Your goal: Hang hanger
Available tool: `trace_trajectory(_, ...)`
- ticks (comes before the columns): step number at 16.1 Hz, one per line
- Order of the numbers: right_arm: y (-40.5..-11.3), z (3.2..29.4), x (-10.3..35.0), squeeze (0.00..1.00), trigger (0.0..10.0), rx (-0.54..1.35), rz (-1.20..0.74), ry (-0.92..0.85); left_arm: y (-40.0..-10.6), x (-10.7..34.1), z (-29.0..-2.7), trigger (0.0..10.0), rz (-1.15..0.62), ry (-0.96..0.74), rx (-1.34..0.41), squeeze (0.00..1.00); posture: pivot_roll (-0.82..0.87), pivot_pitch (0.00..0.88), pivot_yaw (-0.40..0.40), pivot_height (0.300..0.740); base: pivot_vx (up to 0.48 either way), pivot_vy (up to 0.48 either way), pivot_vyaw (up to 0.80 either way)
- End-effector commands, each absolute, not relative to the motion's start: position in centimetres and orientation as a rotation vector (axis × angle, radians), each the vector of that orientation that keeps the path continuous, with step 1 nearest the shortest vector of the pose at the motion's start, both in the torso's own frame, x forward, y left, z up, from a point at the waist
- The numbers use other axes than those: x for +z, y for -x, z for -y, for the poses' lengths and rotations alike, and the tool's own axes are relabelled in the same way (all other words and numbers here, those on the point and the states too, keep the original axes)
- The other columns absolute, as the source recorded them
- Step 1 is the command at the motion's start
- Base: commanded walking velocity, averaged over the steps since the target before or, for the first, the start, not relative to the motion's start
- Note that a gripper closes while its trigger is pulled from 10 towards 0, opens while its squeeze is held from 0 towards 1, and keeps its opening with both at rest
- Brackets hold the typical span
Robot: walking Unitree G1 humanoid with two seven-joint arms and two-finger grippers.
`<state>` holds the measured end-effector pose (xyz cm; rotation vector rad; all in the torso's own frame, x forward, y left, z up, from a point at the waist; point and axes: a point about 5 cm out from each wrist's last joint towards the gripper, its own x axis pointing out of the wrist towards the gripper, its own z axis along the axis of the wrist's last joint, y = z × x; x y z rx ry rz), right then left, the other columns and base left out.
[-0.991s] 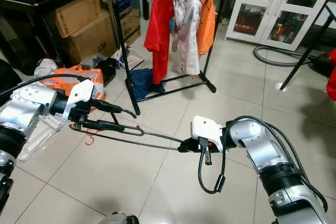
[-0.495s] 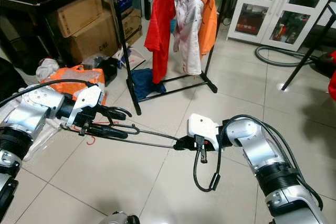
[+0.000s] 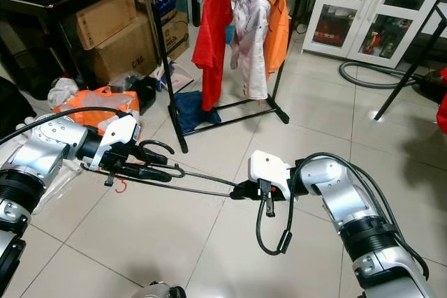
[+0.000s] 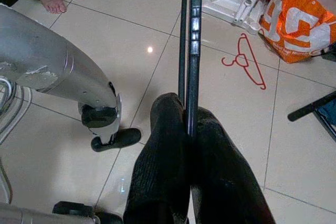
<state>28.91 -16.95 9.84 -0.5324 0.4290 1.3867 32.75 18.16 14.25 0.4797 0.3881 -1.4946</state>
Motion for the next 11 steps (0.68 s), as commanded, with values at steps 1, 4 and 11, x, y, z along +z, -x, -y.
trace_trajectory(1,-28.87,16.75,10.25,0.0,0.0,1.394,-0.409,0.53,-32.9,14.45,-18.55,0.0,-0.404,-0.487,-1.478,0.0,-0.14,0.0,0.067,0.74,0.0,0.0,0.0)
trace_trajectory(4,-28.94,16.92,10.39,0.0,0.0,1.388,-0.408,0.514,-32.91,14.32,-18.66,0.0,-0.409,-0.459,-1.46,0.0,-0.14,0.0,0.063,0.74,0.0,0.0,0.0)
trace_trajectory(11,-29.57,17.66,10.47,0.0,0.0,1.268,-0.38,0.386,-32.73,14.42,-18.7,0.0,-0.379,-0.349,-1.449,0.0,-0.14,0.0,0.055,0.74,0.0,0.0,0.0)
